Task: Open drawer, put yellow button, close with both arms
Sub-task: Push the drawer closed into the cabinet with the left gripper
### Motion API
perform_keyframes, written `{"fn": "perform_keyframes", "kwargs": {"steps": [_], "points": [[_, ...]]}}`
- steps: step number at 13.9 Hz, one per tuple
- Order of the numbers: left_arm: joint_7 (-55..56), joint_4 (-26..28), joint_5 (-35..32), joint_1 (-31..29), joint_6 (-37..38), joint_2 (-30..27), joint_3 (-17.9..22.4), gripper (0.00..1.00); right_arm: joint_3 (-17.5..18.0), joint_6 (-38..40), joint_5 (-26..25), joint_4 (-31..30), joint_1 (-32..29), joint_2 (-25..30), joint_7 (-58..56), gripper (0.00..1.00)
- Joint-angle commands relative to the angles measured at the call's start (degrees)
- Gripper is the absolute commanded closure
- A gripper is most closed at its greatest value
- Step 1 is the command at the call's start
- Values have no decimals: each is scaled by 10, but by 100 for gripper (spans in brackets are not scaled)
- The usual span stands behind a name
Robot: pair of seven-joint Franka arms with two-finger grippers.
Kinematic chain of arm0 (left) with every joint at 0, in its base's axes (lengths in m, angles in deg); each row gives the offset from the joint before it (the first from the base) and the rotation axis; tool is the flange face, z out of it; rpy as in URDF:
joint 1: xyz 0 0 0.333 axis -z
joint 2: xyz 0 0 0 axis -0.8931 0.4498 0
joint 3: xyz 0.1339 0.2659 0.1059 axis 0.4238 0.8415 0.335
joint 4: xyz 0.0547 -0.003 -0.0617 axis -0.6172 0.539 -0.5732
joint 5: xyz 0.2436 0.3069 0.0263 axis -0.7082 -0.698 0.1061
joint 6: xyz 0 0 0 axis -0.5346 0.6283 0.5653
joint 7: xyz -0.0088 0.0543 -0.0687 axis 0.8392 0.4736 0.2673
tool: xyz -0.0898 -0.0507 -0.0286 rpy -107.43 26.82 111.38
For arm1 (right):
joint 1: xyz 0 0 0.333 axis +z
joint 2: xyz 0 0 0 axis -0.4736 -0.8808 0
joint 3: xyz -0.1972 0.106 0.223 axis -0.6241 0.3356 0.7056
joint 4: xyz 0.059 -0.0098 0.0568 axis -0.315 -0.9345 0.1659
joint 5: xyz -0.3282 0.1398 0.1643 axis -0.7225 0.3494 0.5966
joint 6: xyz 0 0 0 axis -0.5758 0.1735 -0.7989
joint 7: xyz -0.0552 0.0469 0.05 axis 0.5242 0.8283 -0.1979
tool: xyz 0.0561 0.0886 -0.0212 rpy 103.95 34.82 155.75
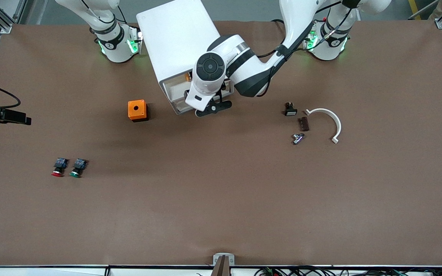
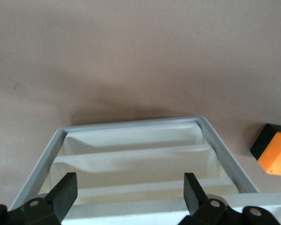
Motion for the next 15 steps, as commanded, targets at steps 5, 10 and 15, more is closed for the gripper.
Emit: {"fn": "perform_keyframes", "kwargs": {"steps": [5,10,15], "points": [[9,0,40,27,3,13,-4,0,10,-1,-8,3,-10,4,-8,0],[9,0,63,37,3,18,-3,0,10,4,-8,2,-15,4,-8,0],[9,0,63,36,3,17,-3,0,10,0,-9,3,-19,5,-8,0]]}}
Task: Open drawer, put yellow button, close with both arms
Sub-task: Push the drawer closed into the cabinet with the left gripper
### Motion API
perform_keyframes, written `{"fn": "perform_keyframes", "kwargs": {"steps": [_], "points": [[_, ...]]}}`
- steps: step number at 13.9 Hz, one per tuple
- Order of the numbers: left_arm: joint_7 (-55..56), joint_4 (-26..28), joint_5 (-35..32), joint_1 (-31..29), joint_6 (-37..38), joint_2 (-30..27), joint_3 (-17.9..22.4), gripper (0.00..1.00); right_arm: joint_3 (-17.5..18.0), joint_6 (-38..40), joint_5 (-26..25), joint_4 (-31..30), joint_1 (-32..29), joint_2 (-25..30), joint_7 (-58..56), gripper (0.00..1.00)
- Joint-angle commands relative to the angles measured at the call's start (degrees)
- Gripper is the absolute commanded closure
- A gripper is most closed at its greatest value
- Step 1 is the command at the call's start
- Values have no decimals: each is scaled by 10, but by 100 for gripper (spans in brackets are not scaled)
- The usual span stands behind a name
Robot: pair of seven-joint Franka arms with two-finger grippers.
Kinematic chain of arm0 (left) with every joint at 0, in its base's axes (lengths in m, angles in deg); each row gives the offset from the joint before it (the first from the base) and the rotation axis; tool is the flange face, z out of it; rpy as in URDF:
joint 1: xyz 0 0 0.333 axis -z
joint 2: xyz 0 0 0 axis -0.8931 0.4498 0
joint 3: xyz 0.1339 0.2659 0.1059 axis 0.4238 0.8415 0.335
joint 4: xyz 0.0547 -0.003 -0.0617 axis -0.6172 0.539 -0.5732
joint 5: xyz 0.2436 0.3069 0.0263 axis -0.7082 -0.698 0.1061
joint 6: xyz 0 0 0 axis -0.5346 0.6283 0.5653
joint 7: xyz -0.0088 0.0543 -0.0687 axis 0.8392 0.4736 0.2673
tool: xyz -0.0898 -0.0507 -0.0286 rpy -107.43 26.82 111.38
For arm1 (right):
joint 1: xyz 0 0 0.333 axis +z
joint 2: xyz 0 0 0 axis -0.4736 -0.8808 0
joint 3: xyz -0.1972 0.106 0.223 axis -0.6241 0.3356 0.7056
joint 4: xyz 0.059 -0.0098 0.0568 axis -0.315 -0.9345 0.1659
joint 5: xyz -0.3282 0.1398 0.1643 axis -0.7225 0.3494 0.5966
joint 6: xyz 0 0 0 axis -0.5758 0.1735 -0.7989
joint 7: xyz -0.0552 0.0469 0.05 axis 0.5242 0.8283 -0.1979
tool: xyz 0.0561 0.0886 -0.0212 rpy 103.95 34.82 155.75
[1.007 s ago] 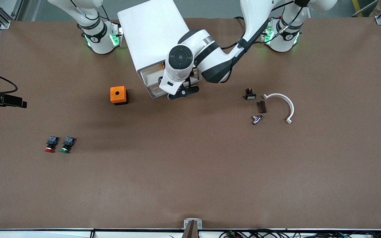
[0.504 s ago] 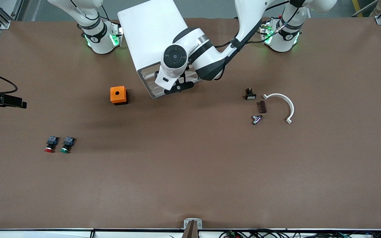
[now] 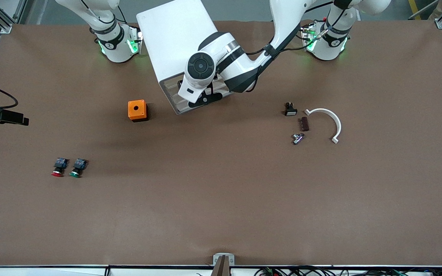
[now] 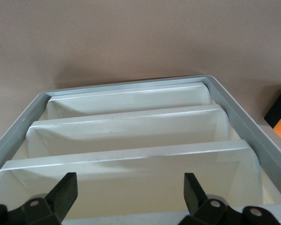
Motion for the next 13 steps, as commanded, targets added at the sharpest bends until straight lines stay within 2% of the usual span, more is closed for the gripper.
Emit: {"fn": "perform_keyframes", "kwargs": {"steps": [1,5,13], "points": [[9,-4,13,2,4,0,-3,0,10,0,-9,3,-12,5,-8,0],[9,-7,3,-15,4,-5,3,0,10,0,-7,3,-28,6,-8,0],[10,-10,1,-110,4,-33,3,0,12,-2,-17,3,-24,7,-8,0]]}}
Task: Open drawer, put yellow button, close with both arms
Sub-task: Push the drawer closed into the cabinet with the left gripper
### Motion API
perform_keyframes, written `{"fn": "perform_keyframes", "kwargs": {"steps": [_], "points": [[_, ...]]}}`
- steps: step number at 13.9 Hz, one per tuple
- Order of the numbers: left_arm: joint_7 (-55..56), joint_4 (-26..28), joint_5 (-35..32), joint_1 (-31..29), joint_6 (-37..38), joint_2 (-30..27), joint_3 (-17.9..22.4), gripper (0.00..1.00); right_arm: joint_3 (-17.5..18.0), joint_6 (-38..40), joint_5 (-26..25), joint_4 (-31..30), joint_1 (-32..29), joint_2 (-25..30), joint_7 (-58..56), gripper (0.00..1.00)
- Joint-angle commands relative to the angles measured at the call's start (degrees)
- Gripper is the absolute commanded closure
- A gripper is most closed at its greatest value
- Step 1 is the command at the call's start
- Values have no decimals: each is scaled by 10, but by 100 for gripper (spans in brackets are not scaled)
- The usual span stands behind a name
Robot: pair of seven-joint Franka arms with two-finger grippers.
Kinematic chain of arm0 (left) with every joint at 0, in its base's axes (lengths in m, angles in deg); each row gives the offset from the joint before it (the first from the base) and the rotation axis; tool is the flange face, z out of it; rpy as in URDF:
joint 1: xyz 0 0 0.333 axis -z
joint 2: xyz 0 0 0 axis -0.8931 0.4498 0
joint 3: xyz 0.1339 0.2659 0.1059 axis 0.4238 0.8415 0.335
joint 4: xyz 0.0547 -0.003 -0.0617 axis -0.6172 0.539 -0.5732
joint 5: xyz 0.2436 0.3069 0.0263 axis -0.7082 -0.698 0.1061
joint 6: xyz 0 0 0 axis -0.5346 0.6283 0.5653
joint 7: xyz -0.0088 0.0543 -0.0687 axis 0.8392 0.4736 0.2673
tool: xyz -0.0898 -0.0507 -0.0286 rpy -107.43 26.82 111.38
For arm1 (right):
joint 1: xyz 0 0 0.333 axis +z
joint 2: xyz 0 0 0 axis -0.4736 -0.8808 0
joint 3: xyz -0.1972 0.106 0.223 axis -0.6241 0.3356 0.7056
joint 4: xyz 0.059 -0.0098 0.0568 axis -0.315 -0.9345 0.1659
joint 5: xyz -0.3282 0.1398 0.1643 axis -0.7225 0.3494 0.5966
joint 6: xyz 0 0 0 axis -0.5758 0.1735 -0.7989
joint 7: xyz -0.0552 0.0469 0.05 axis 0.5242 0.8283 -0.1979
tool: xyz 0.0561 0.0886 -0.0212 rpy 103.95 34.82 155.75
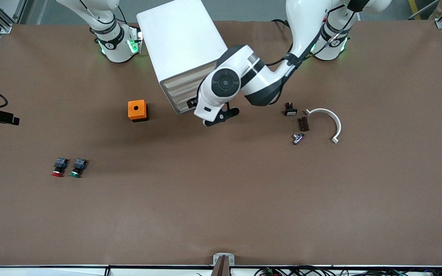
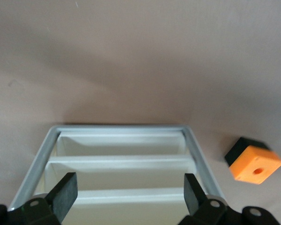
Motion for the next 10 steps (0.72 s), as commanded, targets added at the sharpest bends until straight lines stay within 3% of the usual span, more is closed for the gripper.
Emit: {"fn": "perform_keyframes", "kwargs": {"steps": [1,10], "points": [[10,6,-1,-35,4,-20,-2,0,9,-5,-8,2,-2,5,-7,0],[10,6,-94,-112,3,-29,-4,0,10,-3,-8,9,-1,6,2,0]]}}
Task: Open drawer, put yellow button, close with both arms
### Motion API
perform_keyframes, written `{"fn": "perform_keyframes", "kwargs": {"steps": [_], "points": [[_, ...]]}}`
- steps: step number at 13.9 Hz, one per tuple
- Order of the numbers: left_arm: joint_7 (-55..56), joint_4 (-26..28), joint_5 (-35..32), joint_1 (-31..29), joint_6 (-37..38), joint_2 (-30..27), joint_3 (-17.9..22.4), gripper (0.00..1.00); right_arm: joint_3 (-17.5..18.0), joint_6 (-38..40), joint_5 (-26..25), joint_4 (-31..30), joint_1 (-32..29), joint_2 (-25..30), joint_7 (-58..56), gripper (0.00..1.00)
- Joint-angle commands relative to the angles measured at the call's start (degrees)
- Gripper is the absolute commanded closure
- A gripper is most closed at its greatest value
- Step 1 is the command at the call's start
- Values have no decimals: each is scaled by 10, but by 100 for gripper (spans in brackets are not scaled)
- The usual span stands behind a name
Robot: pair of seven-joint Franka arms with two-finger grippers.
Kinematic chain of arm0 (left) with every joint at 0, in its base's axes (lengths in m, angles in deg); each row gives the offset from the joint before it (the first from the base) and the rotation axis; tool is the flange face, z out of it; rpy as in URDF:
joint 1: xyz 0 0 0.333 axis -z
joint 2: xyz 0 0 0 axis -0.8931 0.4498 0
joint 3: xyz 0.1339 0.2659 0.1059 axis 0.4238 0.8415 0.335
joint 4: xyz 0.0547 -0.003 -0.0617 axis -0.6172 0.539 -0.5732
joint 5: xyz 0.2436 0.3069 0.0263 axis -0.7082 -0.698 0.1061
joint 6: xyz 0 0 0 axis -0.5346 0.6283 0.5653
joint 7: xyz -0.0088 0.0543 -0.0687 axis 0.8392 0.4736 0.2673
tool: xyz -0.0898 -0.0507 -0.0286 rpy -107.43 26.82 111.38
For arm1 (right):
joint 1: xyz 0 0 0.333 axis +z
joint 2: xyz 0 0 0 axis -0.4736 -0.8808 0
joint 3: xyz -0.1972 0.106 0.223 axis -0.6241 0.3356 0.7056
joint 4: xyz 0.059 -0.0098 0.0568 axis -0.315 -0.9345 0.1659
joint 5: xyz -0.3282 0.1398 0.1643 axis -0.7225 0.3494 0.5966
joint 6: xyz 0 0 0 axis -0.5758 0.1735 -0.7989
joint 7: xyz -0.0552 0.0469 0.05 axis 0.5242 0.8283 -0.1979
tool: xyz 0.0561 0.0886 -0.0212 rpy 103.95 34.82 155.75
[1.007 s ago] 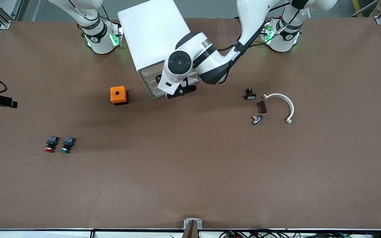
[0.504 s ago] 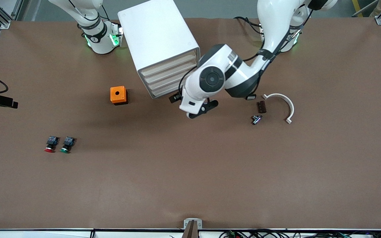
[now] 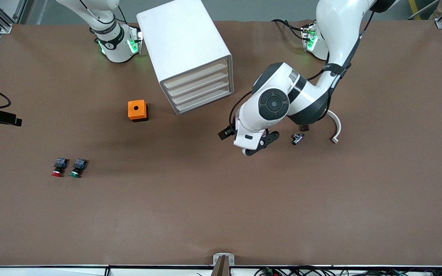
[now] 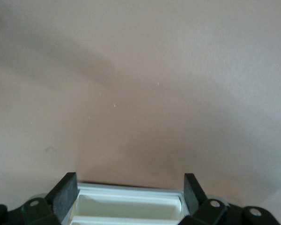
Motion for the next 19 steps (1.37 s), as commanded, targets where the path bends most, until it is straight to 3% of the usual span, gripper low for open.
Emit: {"fn": "perform_keyframes", "kwargs": {"steps": [1,8,19], "points": [[8,6,-14,-25,4,-14,-4,0,4,2,-7,11,-4,6,1,0],[-93,8,-15,-97,15,-35,-5,0,6,7,3,20,-4,30,0,0],[-509,15,-30,-290,233,-144,-4,0,6,69,8,40,-2,58,-3,0]]}}
